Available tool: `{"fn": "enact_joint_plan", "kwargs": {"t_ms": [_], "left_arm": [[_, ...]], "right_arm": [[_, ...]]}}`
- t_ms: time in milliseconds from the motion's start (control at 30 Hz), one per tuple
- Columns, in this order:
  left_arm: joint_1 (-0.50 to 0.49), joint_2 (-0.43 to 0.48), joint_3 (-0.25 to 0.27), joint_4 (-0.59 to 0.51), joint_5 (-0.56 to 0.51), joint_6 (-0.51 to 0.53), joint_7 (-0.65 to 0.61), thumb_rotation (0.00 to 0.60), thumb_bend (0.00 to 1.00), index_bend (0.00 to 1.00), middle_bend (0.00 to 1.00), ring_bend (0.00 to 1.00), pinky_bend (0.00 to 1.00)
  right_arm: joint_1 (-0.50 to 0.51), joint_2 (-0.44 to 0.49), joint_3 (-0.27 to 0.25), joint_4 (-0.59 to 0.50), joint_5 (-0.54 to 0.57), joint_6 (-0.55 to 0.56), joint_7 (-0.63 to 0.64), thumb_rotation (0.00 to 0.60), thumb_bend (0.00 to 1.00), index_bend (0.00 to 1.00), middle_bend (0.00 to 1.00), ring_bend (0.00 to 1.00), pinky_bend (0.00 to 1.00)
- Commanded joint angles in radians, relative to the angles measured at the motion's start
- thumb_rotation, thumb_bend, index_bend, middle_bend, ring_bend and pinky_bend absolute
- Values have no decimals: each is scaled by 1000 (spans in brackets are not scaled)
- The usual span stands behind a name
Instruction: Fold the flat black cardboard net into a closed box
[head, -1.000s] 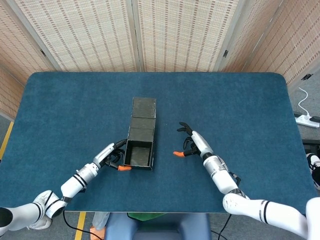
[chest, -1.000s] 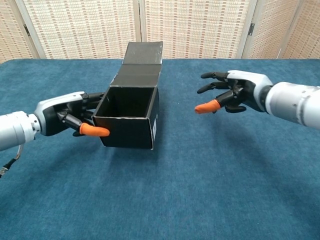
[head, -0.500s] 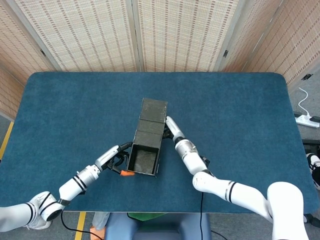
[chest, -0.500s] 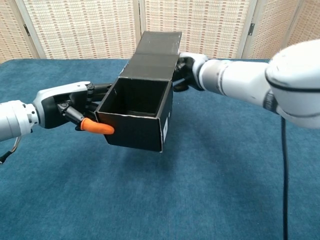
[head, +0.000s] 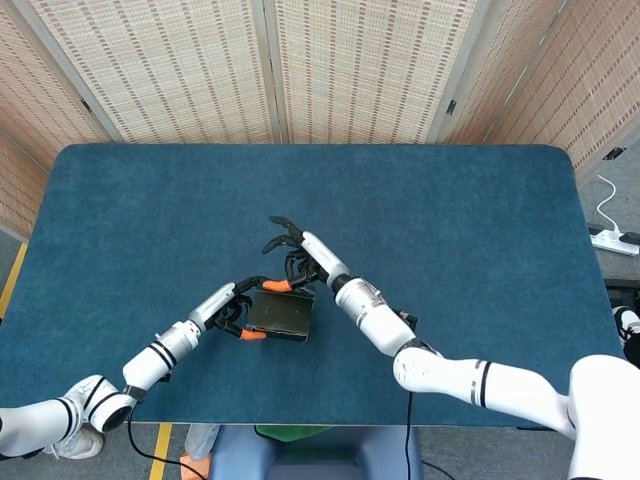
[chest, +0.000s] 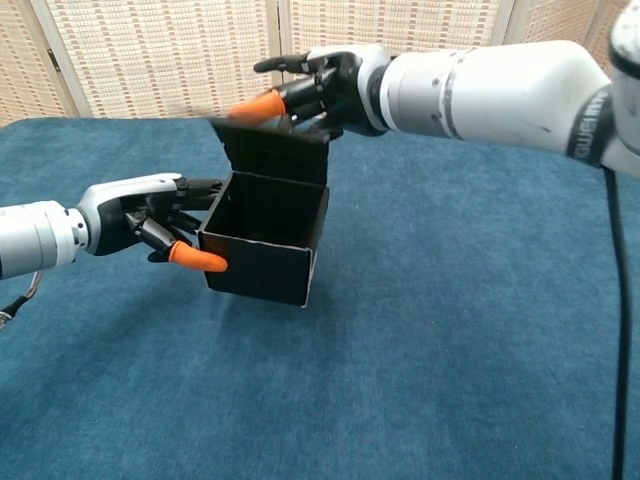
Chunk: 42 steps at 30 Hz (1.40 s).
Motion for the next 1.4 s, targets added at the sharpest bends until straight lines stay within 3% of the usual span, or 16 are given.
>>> {"fn": "enact_joint_plan", "kwargs": {"t_ms": [33, 267, 467, 800, 900, 1133, 1400], "left_arm": [[11, -7, -26, -15, -67, -29, 97, 600, 224, 511, 562, 642, 908], [32, -17, -83, -59, -206, -55, 259, 600, 223, 497, 561, 657, 913], [48, -47, -122, -81, -317, -59, 392, 600, 222, 492, 561, 668, 920], [61, -74, -152, -122, -409, -80, 531, 600, 224, 430, 531, 675, 925], [60, -72, -158, -128, -423, -113, 540, 600, 223, 364, 476, 675, 924], [42, -26, -147, -149, -402, -205, 578, 600, 219, 18, 232, 670, 925], [20, 32, -107, -163, -329, -222, 713, 600, 210, 0, 35, 583, 900]], "right_arm": [[16, 35, -103, -76, -72, 74, -137, 600, 0, 95, 340, 671, 1000], [32, 25, -207, -133, -134, 227, -327, 600, 0, 99, 349, 689, 1000], [33, -33, -293, -96, -237, 346, -476, 600, 0, 100, 339, 691, 1000], [15, -119, -336, 3, -304, 417, -561, 600, 0, 100, 321, 691, 1000], [13, -132, -333, 22, -313, 420, -572, 600, 0, 100, 320, 691, 1000], [9, -145, -325, 38, -307, 414, -605, 600, 0, 100, 320, 691, 1000], [-3, -147, -333, 33, -312, 406, -630, 600, 0, 100, 319, 691, 1000]]}}
